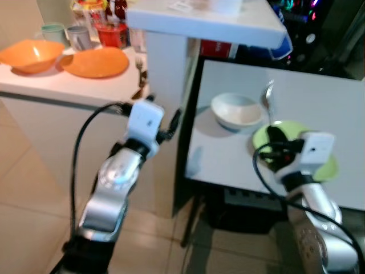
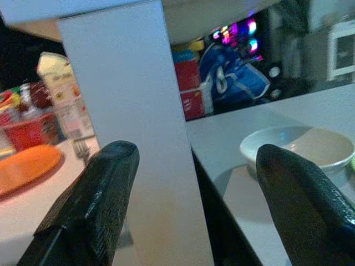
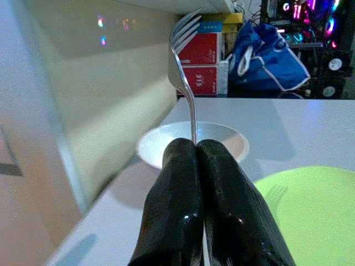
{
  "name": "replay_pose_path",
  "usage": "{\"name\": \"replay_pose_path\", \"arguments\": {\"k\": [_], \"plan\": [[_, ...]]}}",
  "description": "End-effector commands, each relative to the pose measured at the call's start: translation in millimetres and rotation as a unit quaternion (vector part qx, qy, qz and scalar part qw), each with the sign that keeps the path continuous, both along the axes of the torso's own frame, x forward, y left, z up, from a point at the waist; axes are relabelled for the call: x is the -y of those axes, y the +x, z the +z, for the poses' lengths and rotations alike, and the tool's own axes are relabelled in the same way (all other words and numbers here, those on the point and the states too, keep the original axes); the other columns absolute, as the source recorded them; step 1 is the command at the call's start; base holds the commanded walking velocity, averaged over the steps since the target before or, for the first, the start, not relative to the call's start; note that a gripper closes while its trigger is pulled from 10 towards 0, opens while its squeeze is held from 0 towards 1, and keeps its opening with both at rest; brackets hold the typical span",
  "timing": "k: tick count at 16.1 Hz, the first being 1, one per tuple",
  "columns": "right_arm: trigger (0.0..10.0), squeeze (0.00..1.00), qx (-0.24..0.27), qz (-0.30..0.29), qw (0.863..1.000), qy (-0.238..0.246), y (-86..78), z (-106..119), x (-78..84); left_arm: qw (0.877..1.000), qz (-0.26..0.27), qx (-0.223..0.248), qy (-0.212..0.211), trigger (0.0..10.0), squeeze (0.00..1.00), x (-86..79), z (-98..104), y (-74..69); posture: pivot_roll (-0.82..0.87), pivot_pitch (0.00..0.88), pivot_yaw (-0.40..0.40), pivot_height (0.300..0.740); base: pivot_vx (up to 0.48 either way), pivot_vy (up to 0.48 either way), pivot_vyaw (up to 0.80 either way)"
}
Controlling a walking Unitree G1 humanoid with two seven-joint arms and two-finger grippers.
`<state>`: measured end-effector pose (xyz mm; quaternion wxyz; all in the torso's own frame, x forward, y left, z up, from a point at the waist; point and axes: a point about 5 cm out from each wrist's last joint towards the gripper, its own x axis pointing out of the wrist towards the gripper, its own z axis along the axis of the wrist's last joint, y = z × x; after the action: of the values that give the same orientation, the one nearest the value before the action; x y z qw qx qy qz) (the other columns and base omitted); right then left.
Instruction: Setting the table
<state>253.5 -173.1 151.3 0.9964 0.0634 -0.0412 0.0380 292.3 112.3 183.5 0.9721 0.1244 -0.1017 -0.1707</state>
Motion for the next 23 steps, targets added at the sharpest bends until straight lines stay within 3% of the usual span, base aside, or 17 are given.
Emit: {"name": "replay_pose_path", "arguments": {"k": [1, 4, 7, 10, 12, 14, 17, 23], "plan": [[10.0, 0.00, -0.018, -0.014, 1.000, -0.011, 2.7, -5, 6.8, 1.000, -0.006, 0.006, -0.001, 10.0, 0.00, 6.8, 3, -0.1, -0.02, 0.000, -0.051, 0.740, 0.000, -0.368, 0.00], [10.0, 0.00, -0.042, -0.019, 0.999, -0.018, 10.3, -7, 7.0, 1.000, 0.002, 0.010, 0.000, 10.0, 0.00, 3.7, 7, 6.8, -0.02, 0.000, -0.056, 0.740, 0.000, -0.366, 0.00], [10.0, 0.00, -0.061, -0.019, 0.998, -0.016, 14.0, -9, 4.8, 1.000, 0.016, 0.002, -0.006, 10.0, 0.00, -2.3, 2, 1.9, -0.03, 0.000, -0.026, 0.740, 0.000, -0.366, 0.00], [10.0, 0.00, -0.065, -0.009, 0.998, -0.011, 27.2, -1, -1.8, 1.000, 0.017, 0.001, -0.004, 10.0, 0.00, 4.2, 3, 10.9, -0.04, 0.000, -0.034, 0.740, 0.000, -0.361, 0.00], [10.0, 0.00, -0.071, 0.027, 0.996, -0.039, 30.7, -3, -10.0, 0.997, 0.065, -0.021, -0.021, 10.0, 0.00, -2.2, -2, 13.6, -0.03, 0.000, -0.027, 0.740, 0.000, 0.000, 0.00], [10.0, 0.00, -0.095, 0.050, 0.994, -0.032, 26.8, -10, -14.3, 0.998, 0.064, 0.000, -0.023, 10.0, 0.00, -5.8, 6, 7.5, -0.01, 0.000, -0.032, 0.740, 0.000, 0.000, 0.00], [10.0, 0.00, -0.119, 0.063, 0.990, -0.040, 30.9, -16, -17.5, 0.998, 0.057, 0.010, -0.025, 10.0, 0.00, -6.5, 10, 11.4, -0.03, 0.000, -0.021, 0.740, 0.000, 0.000, 0.00], [10.0, 0.00, -0.130, 0.094, 0.986, -0.049, 34.6, -17, -25.6, 0.999, 0.047, 0.006, -0.021, 10.0, 0.00, -8.8, 9, 8.4, -0.02, 0.000, -0.023, 0.740, 0.230, 0.000, 0.00]]}}
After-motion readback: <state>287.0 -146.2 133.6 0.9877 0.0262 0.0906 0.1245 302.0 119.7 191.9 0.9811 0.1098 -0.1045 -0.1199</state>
